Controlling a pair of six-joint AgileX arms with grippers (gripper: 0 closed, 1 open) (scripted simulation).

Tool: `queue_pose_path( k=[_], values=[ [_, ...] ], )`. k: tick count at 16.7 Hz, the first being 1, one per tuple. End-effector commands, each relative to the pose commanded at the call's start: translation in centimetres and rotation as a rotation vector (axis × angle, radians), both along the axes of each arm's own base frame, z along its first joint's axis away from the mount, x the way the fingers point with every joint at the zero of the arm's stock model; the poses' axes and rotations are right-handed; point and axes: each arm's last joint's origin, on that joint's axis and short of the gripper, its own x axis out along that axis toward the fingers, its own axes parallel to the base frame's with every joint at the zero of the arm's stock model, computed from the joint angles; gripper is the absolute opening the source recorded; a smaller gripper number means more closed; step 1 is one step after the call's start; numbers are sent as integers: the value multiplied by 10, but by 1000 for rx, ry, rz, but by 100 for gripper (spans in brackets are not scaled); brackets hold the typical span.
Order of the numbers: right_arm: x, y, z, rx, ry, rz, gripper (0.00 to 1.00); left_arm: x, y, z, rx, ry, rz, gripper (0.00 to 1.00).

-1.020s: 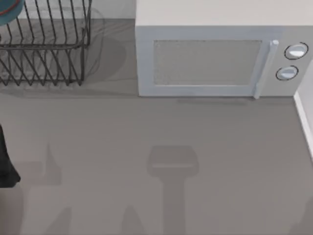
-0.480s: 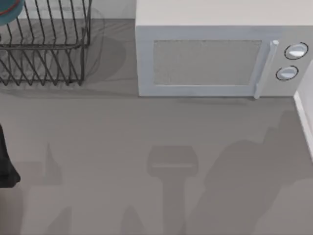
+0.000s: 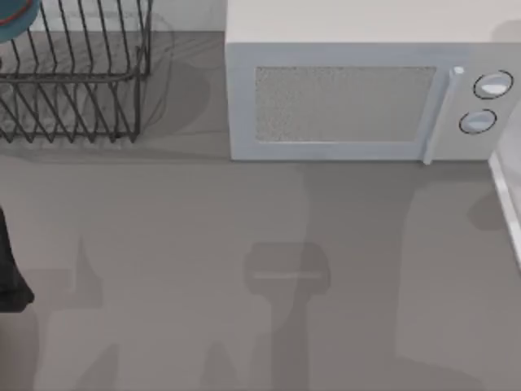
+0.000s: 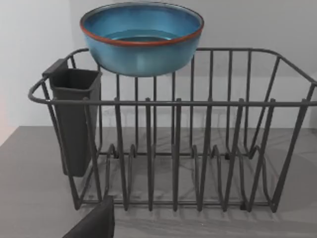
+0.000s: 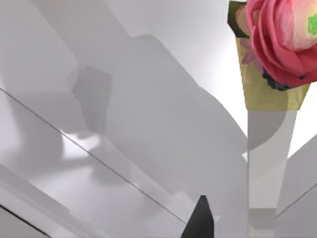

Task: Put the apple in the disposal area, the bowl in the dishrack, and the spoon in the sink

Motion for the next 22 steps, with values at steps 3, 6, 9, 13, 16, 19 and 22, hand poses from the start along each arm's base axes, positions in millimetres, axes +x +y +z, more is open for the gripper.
queue_pose_path(
  k=[3,6,9,13,16,19,22],
  values=[
    [20,24,-13,-4,-16,8,0,0,0,0,0,0,0,100],
    [29,41,-23,-7,-22,15,0,0,0,0,0,0,0,100],
    [30,44,-25,-7,-24,16,0,0,0,0,0,0,0,100],
    [30,41,-25,-6,-26,10,0,0,0,0,0,0,0,100],
    [32,42,-26,-9,-45,13,0,0,0,0,0,0,0,100],
    [34,44,-42,-6,-32,19,0,0,0,0,0,0,0,100],
    [32,44,-62,-4,-12,18,0,0,0,0,0,0,0,100]
  ],
)
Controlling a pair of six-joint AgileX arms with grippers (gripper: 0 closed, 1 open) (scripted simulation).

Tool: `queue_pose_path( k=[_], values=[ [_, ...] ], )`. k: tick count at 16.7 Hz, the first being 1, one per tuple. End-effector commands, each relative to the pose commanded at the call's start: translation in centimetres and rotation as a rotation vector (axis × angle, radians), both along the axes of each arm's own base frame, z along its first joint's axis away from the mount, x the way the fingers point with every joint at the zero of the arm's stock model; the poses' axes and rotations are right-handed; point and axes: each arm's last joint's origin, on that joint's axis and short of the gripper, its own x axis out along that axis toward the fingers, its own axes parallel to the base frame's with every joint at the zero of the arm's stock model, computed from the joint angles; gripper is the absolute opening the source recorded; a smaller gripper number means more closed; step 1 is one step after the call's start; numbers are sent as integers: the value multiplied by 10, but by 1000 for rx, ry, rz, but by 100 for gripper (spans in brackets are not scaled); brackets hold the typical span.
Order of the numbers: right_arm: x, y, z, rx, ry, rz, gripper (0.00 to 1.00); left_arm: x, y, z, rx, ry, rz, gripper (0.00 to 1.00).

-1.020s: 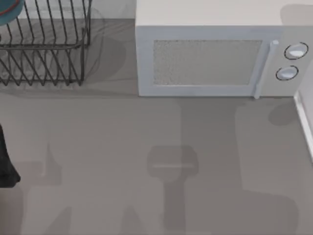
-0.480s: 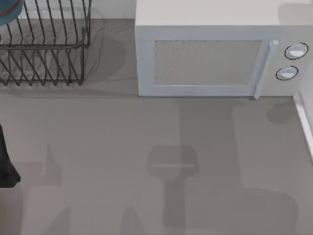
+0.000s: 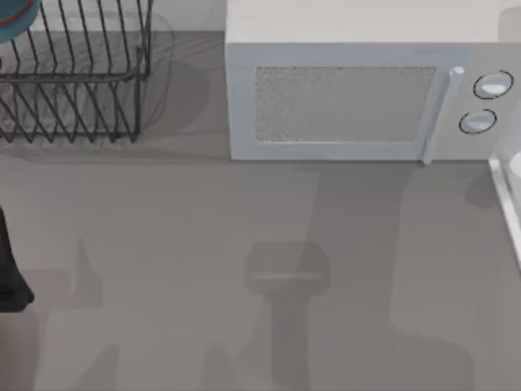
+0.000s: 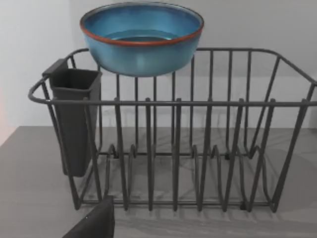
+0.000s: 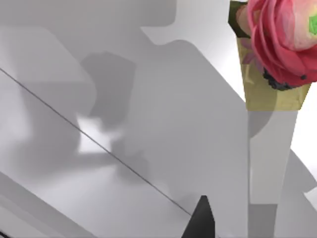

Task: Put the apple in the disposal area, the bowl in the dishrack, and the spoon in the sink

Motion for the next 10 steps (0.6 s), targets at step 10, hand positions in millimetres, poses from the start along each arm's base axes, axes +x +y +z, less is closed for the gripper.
queue_pose_path(
  k=[10],
  values=[
    [-1,0,-7,-3,-10,-2,23,0,0,0,0,0,0,100]
  ],
)
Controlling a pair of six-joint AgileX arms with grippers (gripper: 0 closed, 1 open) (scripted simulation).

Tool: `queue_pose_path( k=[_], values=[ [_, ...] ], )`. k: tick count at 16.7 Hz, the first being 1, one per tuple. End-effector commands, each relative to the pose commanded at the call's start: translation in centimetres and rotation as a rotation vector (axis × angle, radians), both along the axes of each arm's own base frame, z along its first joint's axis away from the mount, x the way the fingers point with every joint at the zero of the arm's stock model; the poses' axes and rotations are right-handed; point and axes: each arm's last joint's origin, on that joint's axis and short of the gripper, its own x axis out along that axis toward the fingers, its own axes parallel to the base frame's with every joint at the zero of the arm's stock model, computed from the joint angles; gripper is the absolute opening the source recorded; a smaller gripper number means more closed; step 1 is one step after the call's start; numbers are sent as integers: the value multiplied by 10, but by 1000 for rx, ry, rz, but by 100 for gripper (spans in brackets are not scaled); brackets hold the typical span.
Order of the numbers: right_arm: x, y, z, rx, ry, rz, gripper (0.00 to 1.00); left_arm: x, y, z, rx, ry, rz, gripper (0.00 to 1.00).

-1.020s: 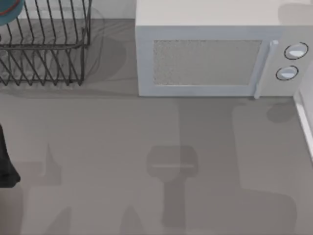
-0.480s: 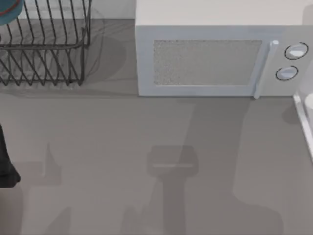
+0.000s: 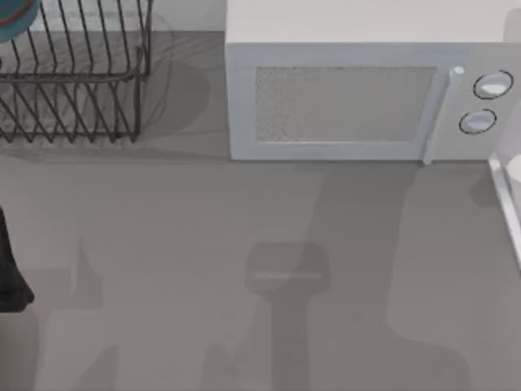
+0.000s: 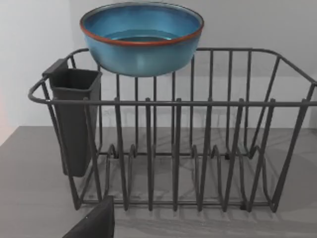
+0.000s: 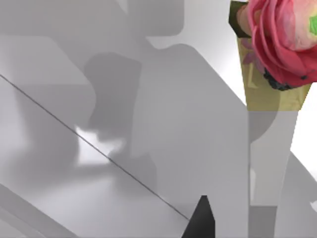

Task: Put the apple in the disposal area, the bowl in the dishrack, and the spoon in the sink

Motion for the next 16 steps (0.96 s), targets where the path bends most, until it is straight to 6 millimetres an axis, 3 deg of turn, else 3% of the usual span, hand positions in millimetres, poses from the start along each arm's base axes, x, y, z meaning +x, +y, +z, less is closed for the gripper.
queue_pose_path(
  k=[10,16],
  values=[
    [0,0,0,0,0,0,98,0,0,0,0,0,0,100],
    [0,0,0,0,0,0,100,0,0,0,0,0,0,100]
  ],
)
